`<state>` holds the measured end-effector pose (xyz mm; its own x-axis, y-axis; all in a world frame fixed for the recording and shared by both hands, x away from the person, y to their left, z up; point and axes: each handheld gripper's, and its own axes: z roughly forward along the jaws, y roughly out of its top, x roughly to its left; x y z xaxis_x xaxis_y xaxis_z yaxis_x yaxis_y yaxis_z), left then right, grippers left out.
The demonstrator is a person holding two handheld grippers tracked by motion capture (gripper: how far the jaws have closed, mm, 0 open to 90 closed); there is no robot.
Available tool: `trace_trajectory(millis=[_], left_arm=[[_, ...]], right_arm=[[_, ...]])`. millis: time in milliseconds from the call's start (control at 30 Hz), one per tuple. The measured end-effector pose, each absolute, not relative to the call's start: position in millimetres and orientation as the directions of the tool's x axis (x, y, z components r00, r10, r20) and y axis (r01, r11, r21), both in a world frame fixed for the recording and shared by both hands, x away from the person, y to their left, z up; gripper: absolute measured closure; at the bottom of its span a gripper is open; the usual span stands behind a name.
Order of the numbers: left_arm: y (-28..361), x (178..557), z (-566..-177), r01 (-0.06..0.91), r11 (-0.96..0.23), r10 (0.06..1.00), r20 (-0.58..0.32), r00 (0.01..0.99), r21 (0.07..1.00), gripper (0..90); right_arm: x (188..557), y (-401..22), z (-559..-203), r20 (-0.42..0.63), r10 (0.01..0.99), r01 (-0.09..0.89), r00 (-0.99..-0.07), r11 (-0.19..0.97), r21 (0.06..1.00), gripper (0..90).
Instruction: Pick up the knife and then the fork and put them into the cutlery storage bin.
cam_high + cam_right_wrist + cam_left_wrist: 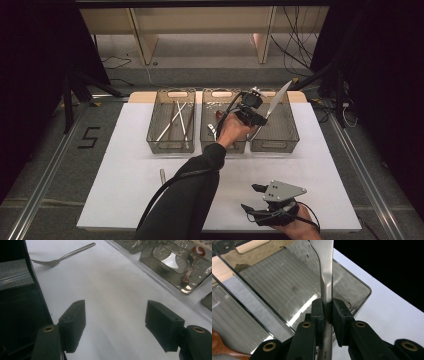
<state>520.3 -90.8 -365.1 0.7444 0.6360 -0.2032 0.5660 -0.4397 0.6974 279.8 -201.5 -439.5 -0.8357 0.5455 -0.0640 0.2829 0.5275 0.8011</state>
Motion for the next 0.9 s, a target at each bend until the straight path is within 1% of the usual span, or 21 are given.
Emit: trace_trajectory(millis=[433, 900], left_arm=[[-102, 530, -361, 0.565, -0.401, 0.640, -0.221, 0.736, 0.721, 79.4], [-111, 538, -380, 0.587, -0.398, 0.656, -0.228, 0.720, 0.705, 79.3]], right_arm=[[279, -203, -439, -0.067, 0.545, 0.277, -0.836, 0.525, 0.804, 33.6], [277, -203, -438, -0.065, 0.541, 0.275, -0.838, 0.524, 0.806, 33.7]])
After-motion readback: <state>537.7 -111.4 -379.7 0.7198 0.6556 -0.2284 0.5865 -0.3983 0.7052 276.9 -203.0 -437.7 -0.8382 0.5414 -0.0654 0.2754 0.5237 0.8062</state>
